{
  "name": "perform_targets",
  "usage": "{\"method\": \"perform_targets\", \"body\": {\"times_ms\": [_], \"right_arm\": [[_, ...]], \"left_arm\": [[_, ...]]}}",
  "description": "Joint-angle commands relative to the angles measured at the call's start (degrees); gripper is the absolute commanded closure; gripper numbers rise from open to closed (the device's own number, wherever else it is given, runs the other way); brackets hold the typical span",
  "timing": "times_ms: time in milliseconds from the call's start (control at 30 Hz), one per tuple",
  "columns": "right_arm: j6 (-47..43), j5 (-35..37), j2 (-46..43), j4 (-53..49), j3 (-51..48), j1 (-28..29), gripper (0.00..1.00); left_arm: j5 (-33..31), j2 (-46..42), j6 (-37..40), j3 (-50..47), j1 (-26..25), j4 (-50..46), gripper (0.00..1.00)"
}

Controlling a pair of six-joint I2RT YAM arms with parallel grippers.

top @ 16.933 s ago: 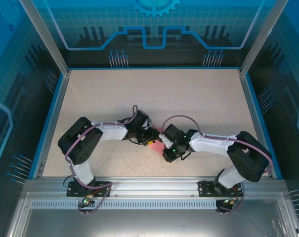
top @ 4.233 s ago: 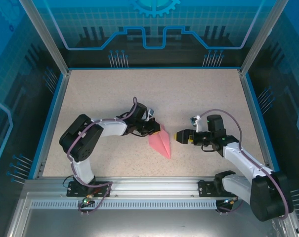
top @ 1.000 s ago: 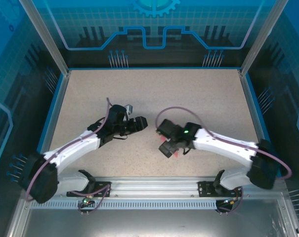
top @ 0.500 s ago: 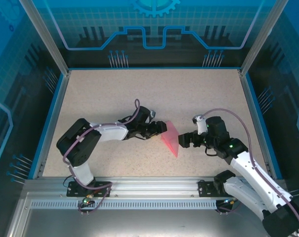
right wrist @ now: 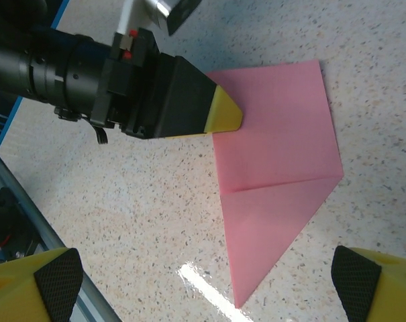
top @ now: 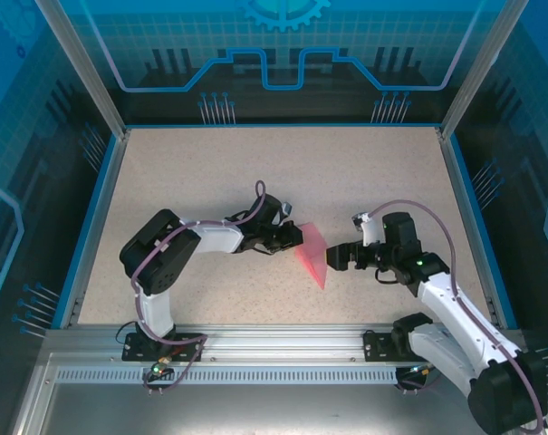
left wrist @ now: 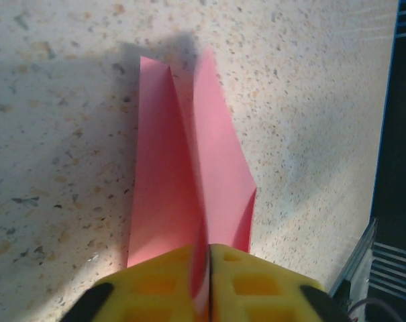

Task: Fold a paper plane with a square sheet of paper (fold left side to right side)
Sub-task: Fold the wing for the fifth time at the center of the table.

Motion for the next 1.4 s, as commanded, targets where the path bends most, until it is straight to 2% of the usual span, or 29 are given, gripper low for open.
{"method": "perform_targets", "body": {"times_ms": [0, 167, 233, 367, 533, 733, 1067, 1200, 1300, 1367], "right_arm": [[-2.57, -5.62, 3.57, 1.38, 2.74, -0.95, 0.01], [3.80, -18.93, 11.87, 14.76, 2.32, -5.50, 0.08], [4.09, -21.65, 15.22, 18.51, 3.16, -6.08, 0.09], [2.50, -26.98, 22.08, 22.15, 5.87, -6.31, 0.20], [4.83, -33.79, 28.59, 29.81, 7.42, -6.17, 0.31], [1.63, -34.61, 31.64, 25.50, 9.90, -5.24, 0.34], [-0.14, -35.41, 34.38, 22.75, 11.13, -3.29, 0.46], [-0.39, -35.57, 34.62, 22.05, 11.47, -3.15, 0.60], [-1.35, -35.09, 34.57, 20.01, 11.89, -3.03, 0.82], [-1.97, -32.73, 34.04, 17.62, 12.01, -3.16, 1.00]], "left_arm": [[0.99, -5.55, 5.18, -2.34, 0.30, 0.64, 0.95], [4.71, -14.25, 10.38, -8.02, 1.88, 1.85, 0.98], [6.98, -17.50, 11.68, -10.60, 2.70, 3.35, 0.99], [11.93, -23.18, 14.36, -14.54, 3.98, 5.98, 0.99], [15.90, -26.50, 16.64, -16.33, 3.95, 6.96, 0.99], [18.30, -27.22, 17.40, -17.13, 3.96, 8.35, 0.99], [19.41, -25.42, 17.16, -16.27, 3.94, 8.50, 1.00], [19.13, -24.61, 17.41, -15.90, 3.99, 7.84, 1.00], [18.63, -23.65, 17.64, -15.31, 3.99, 6.90, 0.95], [17.02, -23.57, 18.32, -14.75, 3.98, 4.65, 0.82]]}}
